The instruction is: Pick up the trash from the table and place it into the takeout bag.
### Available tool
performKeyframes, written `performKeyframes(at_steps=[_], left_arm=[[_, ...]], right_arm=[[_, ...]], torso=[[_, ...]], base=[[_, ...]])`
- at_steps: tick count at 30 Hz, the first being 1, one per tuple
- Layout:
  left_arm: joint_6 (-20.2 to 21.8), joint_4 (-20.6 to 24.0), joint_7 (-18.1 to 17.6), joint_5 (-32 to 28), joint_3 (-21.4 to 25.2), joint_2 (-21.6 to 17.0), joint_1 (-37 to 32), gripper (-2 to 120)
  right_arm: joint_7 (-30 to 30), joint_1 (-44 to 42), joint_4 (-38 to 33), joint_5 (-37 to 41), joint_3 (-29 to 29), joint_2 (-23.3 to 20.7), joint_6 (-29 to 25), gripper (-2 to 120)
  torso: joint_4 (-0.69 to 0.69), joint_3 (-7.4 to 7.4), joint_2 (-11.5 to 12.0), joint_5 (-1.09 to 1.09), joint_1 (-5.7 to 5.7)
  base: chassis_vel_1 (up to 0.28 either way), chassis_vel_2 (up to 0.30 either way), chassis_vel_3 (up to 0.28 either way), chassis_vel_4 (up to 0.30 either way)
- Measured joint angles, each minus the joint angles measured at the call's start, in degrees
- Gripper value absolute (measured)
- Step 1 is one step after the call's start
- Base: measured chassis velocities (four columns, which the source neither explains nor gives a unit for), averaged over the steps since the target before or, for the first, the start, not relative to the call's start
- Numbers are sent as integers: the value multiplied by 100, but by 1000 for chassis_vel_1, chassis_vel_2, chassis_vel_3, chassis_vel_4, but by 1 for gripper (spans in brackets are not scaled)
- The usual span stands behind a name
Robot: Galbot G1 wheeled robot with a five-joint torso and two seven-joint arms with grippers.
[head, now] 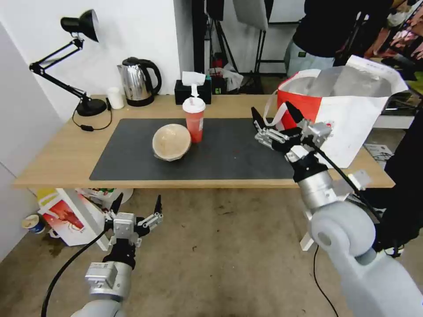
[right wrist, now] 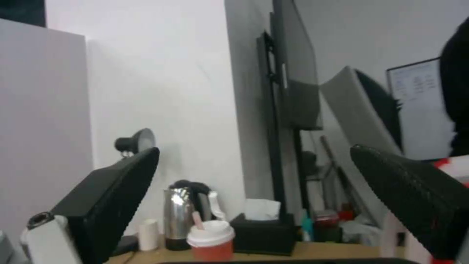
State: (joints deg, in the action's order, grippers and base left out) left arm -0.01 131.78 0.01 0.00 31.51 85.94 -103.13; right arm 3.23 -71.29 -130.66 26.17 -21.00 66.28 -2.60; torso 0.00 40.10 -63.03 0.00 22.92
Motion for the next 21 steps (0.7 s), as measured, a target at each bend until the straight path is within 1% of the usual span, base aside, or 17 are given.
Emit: performKeyframes(at_steps=[2, 3, 7, 8, 12, 21], left_arm=[[0, 0, 0, 0, 0, 0, 0, 100], [0, 0, 0, 0, 0, 0, 0, 100], [0, 0, 0, 0, 0, 1, 0, 100], [0, 0, 0, 0, 0, 1, 0, 100], [0, 0, 0, 0, 0, 0, 0, 100], [0, 0, 0, 0, 1, 0, 0, 100]], right_arm=[[82, -329, -7, -499, -2, 204, -324, 100], [82, -329, -7, -499, -2, 204, -324, 100], [226, -816, -39, -1230, 9, 552, -898, 100], [226, -816, -39, -1230, 9, 552, -898, 100], [206, -1332, -213, -1533, -47, 717, -1088, 100], [277, -1725, -50, -1794, -76, 726, -1473, 100]], torso=[[0, 0, 0, 0, 0], [0, 0, 0, 0, 0], [1, 1, 0, 1, 0], [1, 1, 0, 1, 0], [0, 0, 0, 0, 0], [0, 1, 0, 1, 0]], base=[[0, 0, 0, 0], [0, 0, 0, 0], [0, 0, 0, 0], [0, 0, 0, 0], [0, 0, 0, 0], [0, 0, 0, 0]])
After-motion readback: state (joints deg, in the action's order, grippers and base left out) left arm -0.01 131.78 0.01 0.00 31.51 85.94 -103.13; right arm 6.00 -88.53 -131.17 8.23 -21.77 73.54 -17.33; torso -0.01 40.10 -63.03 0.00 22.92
